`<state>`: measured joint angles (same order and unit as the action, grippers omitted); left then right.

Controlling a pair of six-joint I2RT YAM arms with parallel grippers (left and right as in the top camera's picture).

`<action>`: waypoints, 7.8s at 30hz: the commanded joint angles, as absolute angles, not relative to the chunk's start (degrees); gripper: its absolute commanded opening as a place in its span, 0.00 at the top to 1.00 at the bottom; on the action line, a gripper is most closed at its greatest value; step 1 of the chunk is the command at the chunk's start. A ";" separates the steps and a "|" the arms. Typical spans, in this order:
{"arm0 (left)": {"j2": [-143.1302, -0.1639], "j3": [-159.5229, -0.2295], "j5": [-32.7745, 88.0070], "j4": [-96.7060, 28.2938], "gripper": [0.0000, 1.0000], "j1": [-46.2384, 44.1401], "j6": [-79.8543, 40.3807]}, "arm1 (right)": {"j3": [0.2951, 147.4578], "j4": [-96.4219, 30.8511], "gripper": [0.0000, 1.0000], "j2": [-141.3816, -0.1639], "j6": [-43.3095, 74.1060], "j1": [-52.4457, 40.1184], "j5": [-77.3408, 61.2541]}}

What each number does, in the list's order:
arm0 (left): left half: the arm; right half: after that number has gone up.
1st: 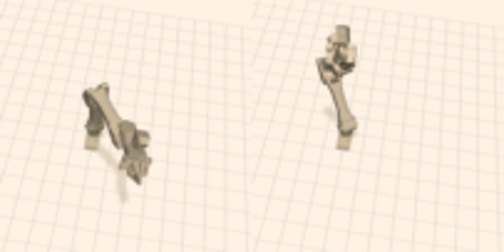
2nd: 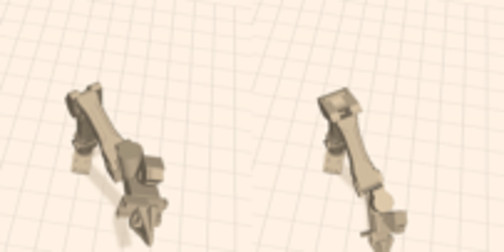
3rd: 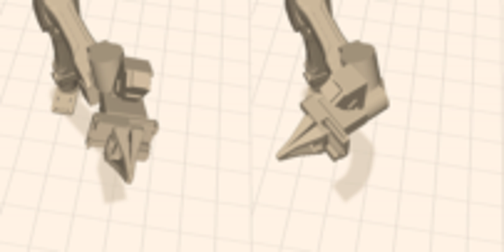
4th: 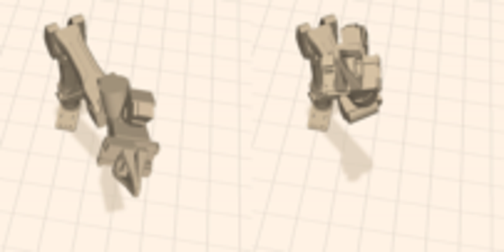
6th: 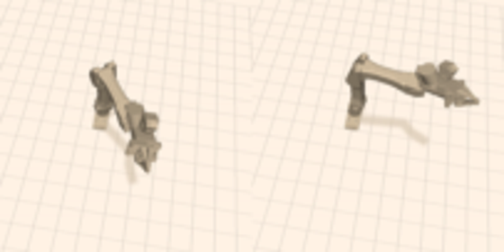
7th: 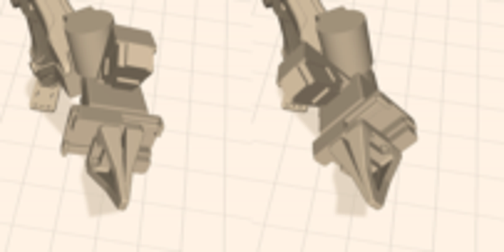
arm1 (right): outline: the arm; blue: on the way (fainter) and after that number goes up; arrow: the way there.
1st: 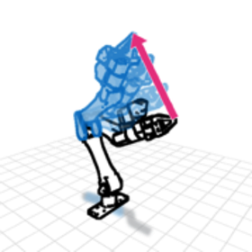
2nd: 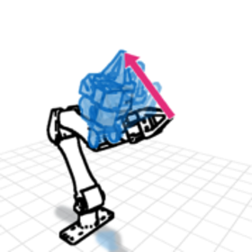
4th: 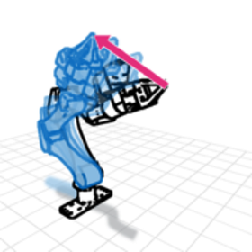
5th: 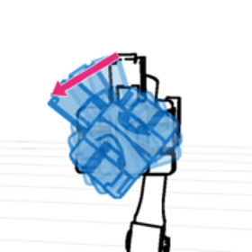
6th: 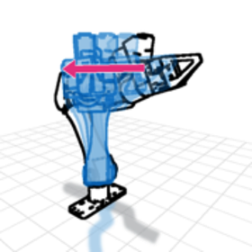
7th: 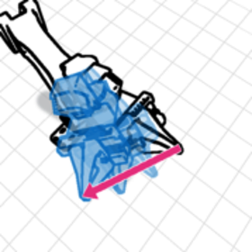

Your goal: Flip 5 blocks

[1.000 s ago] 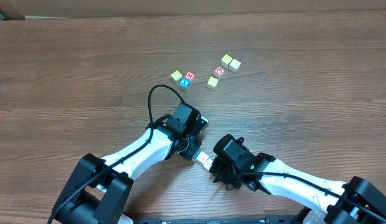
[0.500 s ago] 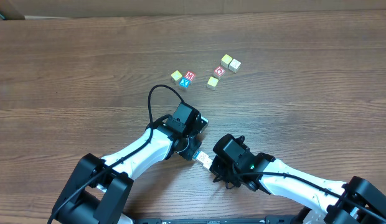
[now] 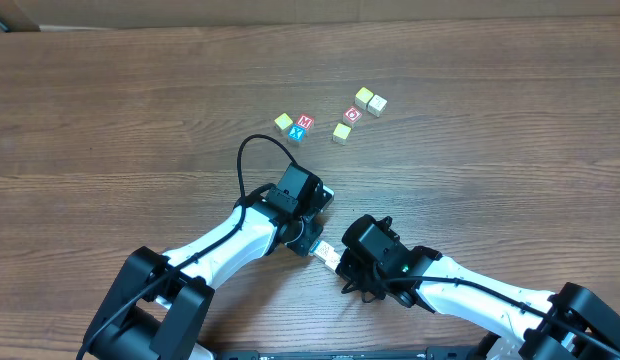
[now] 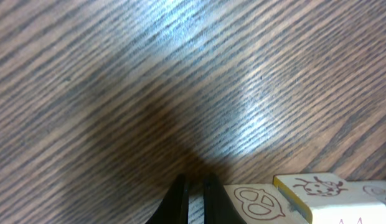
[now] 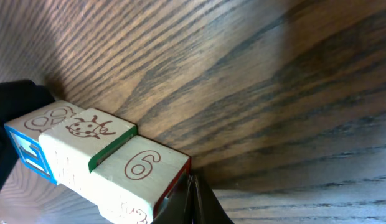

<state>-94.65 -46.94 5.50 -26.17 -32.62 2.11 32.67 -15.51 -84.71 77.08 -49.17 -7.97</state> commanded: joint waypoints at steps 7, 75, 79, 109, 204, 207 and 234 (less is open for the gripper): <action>-95.37 -46.98 7.11 -25.12 0.96 -33.15 3.31 | 32.82 -14.39 0.96 -84.79 76.75 -49.50 -10.24; -102.26 -46.98 5.39 -20.45 0.96 -34.96 9.04 | 32.82 -15.42 0.96 -84.79 82.74 -51.37 -10.94; -102.26 -46.98 5.39 -20.49 0.96 -34.96 9.04 | 32.82 -14.94 0.96 -84.79 82.76 -51.37 -10.11; -102.26 -46.98 5.98 -19.59 0.96 -34.96 8.73 | 32.82 -13.80 0.96 -84.79 84.05 -51.40 -10.37; -102.26 -46.98 9.47 -17.21 0.96 -36.91 7.70 | 32.82 -13.08 0.96 -84.95 85.36 -53.95 -9.02; -102.26 -46.98 9.50 -17.04 0.96 -36.91 7.70 | 32.82 -13.08 0.96 -84.95 85.36 -54.00 -8.97; -102.26 -46.98 9.91 -16.86 0.96 -37.23 7.70 | 32.80 -13.13 0.96 -87.18 85.49 -54.06 -7.77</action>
